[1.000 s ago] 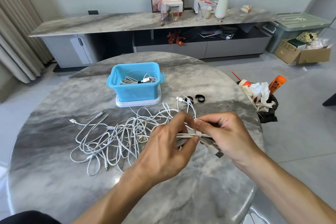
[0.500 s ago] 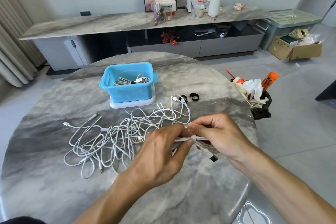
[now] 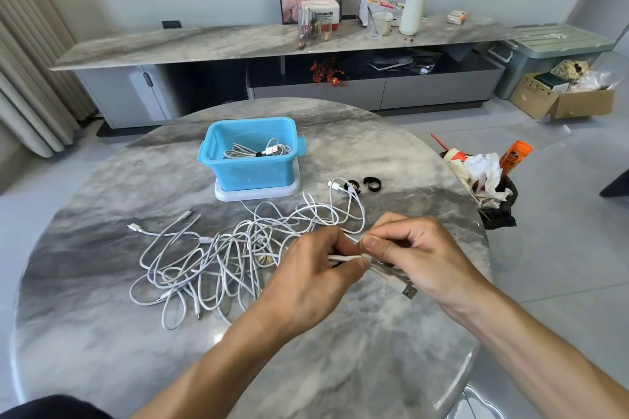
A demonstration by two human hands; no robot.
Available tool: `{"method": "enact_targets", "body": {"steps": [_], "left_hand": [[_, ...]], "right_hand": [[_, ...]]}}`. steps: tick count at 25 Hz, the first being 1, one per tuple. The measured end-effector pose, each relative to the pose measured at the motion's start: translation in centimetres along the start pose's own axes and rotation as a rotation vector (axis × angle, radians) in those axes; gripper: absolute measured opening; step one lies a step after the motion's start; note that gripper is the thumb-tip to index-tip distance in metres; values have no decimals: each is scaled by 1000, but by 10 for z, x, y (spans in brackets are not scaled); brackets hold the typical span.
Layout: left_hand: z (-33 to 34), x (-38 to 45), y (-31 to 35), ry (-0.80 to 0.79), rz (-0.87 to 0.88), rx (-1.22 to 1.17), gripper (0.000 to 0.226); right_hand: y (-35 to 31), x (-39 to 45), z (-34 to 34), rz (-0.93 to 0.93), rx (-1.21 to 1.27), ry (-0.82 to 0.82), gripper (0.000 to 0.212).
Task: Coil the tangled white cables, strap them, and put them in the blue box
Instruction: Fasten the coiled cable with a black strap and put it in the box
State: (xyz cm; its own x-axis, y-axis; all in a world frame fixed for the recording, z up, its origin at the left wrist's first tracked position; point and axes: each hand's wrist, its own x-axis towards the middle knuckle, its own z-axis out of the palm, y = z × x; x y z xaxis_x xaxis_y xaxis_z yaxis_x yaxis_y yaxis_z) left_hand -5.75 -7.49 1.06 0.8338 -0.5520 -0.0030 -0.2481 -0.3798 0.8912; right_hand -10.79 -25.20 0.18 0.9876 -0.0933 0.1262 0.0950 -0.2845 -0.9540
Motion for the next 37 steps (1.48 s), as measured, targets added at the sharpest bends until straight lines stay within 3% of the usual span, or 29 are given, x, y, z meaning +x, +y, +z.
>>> {"method": "enact_targets", "body": {"steps": [6,10,16,20,25,29,33,37], "left_hand": [[-4,2,-1,-70,-343,-354,19],[-10,8,-1,-79,-478,-600,14],[-22,11,4,-217,-587,-834,12],[-32,14,4,-255,-592,-910,10],[-68,18,7,-97,-541,-1074,10],[-92,14,-4,147,-505,-1081,33],[-111,16,-22,458,-557,-1107,33],[-123,19,-20,500,-506,-1158,35]], "right_hand": [[7,0,3,-258,-332,-111,16],[5,-1,4,-354,-458,-108,19],[17,-3,14,-712,-798,176,25],[12,3,18,-817,-834,257,21],[-11,34,48,-759,-629,315,20],[-17,65,74,-500,-444,243,23],[-11,104,94,-311,-511,141,23],[-17,165,101,-335,-535,158,22]]}}
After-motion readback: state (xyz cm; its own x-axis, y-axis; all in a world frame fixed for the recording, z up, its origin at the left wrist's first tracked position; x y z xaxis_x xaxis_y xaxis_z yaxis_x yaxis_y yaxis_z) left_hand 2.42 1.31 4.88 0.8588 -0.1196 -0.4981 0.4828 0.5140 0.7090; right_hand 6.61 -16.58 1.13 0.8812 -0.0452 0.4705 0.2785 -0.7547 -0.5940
